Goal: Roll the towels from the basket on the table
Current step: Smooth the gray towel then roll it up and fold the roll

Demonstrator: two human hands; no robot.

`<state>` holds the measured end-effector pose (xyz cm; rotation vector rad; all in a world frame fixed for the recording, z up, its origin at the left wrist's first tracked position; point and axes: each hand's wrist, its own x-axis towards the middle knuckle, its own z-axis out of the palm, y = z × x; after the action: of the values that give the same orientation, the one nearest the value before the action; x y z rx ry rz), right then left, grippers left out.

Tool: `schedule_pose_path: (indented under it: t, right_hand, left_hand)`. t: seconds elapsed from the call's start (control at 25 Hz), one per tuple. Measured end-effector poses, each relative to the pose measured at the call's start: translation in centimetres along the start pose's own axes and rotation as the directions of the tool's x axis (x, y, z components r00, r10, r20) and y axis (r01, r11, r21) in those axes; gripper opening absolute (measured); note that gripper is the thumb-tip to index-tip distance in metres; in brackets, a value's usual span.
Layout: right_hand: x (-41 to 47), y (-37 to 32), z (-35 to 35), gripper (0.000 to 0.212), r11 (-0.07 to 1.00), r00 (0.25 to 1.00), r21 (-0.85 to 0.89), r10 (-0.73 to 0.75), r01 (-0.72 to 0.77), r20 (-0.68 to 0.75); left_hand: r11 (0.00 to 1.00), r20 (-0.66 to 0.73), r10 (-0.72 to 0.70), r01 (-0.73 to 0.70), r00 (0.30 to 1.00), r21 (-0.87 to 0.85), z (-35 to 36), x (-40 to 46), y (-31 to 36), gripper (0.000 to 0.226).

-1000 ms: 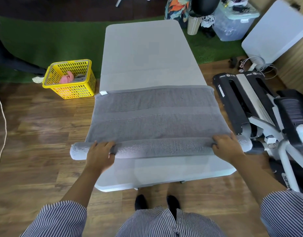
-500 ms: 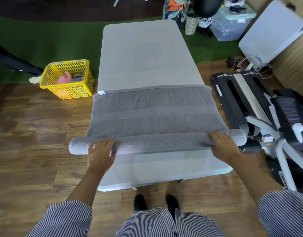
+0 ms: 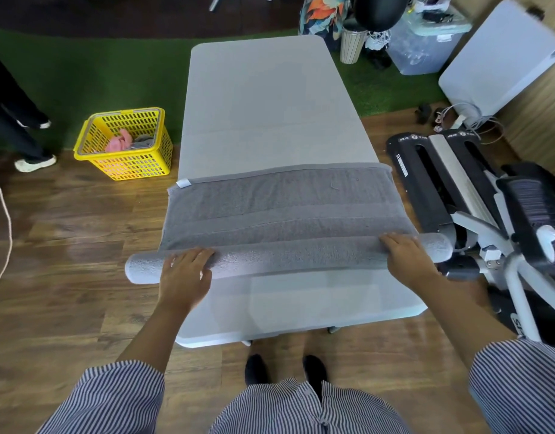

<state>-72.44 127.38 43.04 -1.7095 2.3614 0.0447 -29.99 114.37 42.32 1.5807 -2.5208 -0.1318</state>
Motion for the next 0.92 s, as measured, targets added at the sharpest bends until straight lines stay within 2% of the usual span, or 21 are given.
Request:
schedule_pose_path:
  t: [0.12,0.2,0.28,0.36,0.48,0.6,0.76,0.8,0.92]
  right_hand:
    - [-0.3,-0.1,0.1,0.059,1.000,0.992,0.014,-0.018,0.016,0.124]
    - [-0.5,-0.1,0.1,0.065,1.000,0.989,-0.020,-0.020,0.023,0.148]
    - [-0.5,-0.1,0.3,0.059,0.999,0.994,-0.047,-0.016,0.021,0.110]
    - [-0.4,-0.1,0.3,0.043,0.998,0.997,-0.060,-0.003,0.008,0.078]
    - [-0.3,0.0,-0.1,0.027,0.997,0.992,-0.069,0.026,-0.017,0.120]
    - [-0.2,0.1,-0.1,0.028,0.998,0.992,-0.061,0.026,-0.018,0.125]
    - [0.0,0.0,0.3,0.032,1.000,0.987,0.021,0.004,0.000,-0.161]
    - [0.1,0.0,0.3,0.034,0.999,0.987,0.040,0.010,-0.003,-0.162]
    - [0.3,0.2,0.2,0.047,0.993,1.000,0.119,0.026,-0.026,0.007]
  left_hand:
    - [0.999,0.147,-0.040,0.043,0.988,-0.017,0.3,0.3,-0.1,0.049]
    - [0.998,0.234,-0.057,0.056,0.971,0.012,0.4,0.4,-0.1,0.061]
    - [0.998,0.211,-0.066,0.063,0.975,0.020,0.6,0.3,0.3,0.058]
    - [0.998,0.136,-0.064,0.060,0.989,0.032,0.4,0.1,0.6,0.044]
    - [0.998,0.062,-0.001,-0.003,0.998,0.070,-0.3,-0.2,0.5,0.034]
    - [0.998,0.045,0.046,-0.048,0.998,0.047,-0.2,-0.2,-0.3,0.044]
    - [1.000,-0.031,-0.007,0.007,0.999,-0.001,0.5,-0.6,-0.8,0.047]
    - [1.000,-0.044,-0.007,0.007,0.999,-0.003,0.7,-0.7,-0.8,0.048]
    - [1.000,0.017,-0.001,0.002,1.000,-0.031,1.4,-0.5,-1.0,0.048]
